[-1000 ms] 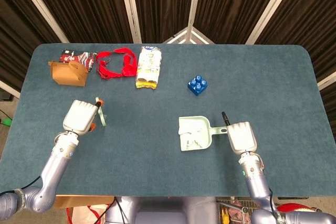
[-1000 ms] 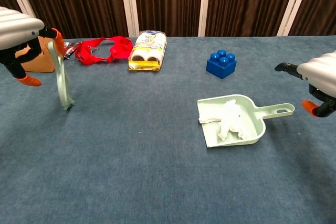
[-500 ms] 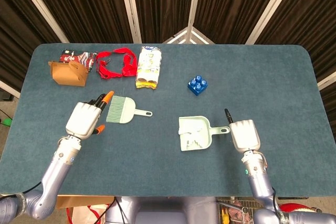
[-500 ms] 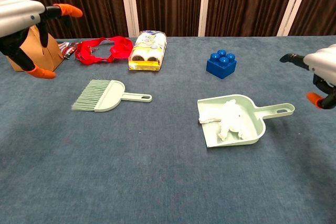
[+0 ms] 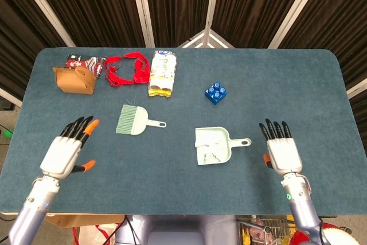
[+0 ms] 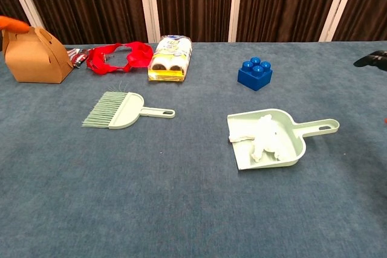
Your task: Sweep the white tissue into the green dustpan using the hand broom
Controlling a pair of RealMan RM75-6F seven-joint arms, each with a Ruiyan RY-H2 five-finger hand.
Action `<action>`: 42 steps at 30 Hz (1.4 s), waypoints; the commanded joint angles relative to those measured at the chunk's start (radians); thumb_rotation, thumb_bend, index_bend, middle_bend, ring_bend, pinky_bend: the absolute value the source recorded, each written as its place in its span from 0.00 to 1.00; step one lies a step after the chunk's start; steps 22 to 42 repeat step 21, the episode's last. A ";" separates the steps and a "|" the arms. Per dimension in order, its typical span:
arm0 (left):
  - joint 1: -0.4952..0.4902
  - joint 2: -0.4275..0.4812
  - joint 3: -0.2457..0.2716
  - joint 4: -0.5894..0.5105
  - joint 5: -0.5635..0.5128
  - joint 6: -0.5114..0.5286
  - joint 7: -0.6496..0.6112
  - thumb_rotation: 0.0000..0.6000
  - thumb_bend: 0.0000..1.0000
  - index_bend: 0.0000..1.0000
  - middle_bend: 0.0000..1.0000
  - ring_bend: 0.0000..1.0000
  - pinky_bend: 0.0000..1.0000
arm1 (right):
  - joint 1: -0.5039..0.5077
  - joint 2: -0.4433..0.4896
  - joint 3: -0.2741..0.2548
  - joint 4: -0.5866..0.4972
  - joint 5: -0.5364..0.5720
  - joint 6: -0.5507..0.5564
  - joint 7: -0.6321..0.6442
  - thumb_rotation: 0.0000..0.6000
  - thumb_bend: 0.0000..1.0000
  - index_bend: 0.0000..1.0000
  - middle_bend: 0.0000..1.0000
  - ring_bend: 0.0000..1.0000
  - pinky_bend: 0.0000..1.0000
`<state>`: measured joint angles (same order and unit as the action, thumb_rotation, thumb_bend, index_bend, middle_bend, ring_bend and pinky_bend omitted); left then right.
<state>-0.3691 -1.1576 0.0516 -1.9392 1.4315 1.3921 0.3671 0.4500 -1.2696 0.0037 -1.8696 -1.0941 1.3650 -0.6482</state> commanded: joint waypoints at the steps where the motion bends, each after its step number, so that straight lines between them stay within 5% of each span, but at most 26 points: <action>1: 0.076 0.041 0.080 0.051 0.104 0.065 -0.068 1.00 0.00 0.00 0.00 0.00 0.08 | -0.071 0.059 -0.051 -0.017 -0.117 0.043 0.120 1.00 0.28 0.00 0.00 0.00 0.00; 7: 0.173 0.060 0.151 0.129 0.183 0.140 -0.161 1.00 0.00 0.00 0.00 0.00 0.06 | -0.201 0.136 -0.129 -0.054 -0.283 0.156 0.338 1.00 0.27 0.00 0.00 0.00 0.00; 14: 0.245 0.047 0.160 0.256 0.259 0.230 -0.206 1.00 0.00 0.00 0.00 0.00 0.03 | -0.318 0.179 -0.205 0.067 -0.437 0.262 0.442 1.00 0.27 0.00 0.00 0.00 0.00; 42: 0.278 0.058 0.127 0.263 0.219 0.237 -0.209 1.00 0.00 0.00 0.00 0.00 0.03 | -0.358 0.190 -0.180 0.108 -0.450 0.277 0.502 1.00 0.27 0.00 0.00 0.00 0.00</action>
